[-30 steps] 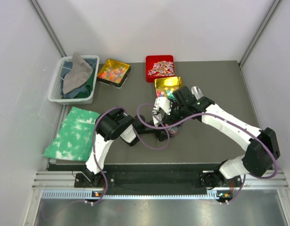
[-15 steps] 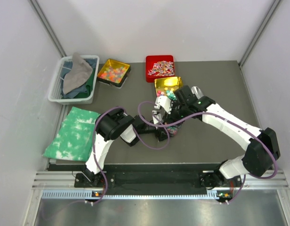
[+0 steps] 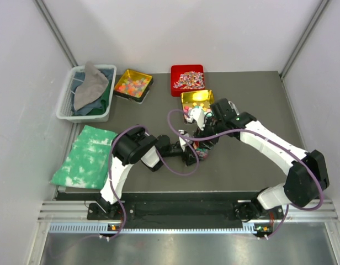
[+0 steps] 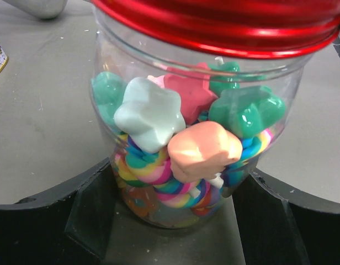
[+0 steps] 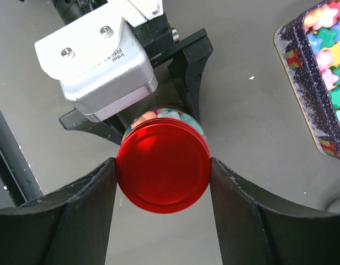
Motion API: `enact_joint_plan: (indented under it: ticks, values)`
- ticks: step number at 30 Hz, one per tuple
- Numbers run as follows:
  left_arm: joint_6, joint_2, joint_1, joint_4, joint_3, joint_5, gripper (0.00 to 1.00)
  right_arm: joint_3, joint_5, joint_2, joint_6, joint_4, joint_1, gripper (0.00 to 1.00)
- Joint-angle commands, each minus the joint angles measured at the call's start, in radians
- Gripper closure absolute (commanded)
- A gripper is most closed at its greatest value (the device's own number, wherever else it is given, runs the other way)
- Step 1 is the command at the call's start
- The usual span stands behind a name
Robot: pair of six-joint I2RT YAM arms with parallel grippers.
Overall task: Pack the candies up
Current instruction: Close the bottle lid on the packing bottle.
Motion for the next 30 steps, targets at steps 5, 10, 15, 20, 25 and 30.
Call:
enact_joint_plan:
  ticks: [5,10,15,20,25,30]
  values:
    - [-0.016,0.033,0.001,0.227,-0.019,-0.013,0.46,-0.024,-0.021,-0.018,0.020,0.050,-0.007,0.38]
    - [-0.018,0.031,0.001,0.228,-0.018,-0.015,0.46,-0.024,-0.008,-0.018,0.025,0.046,-0.005,0.32]
    - [-0.019,0.031,0.001,0.225,-0.018,-0.013,0.46,-0.024,-0.007,-0.038,0.020,0.037,-0.005,0.16]
    - [-0.019,0.031,0.001,0.224,-0.018,-0.013,0.46,-0.002,-0.010,-0.051,0.002,-0.011,-0.010,0.10]
    - [-0.021,0.031,0.001,0.222,-0.016,-0.013,0.46,0.058,-0.065,-0.060,-0.043,-0.101,-0.048,0.07]
    - [-0.019,0.033,0.001,0.221,-0.016,-0.012,0.48,0.080,-0.135,-0.069,-0.059,-0.143,-0.117,0.06]
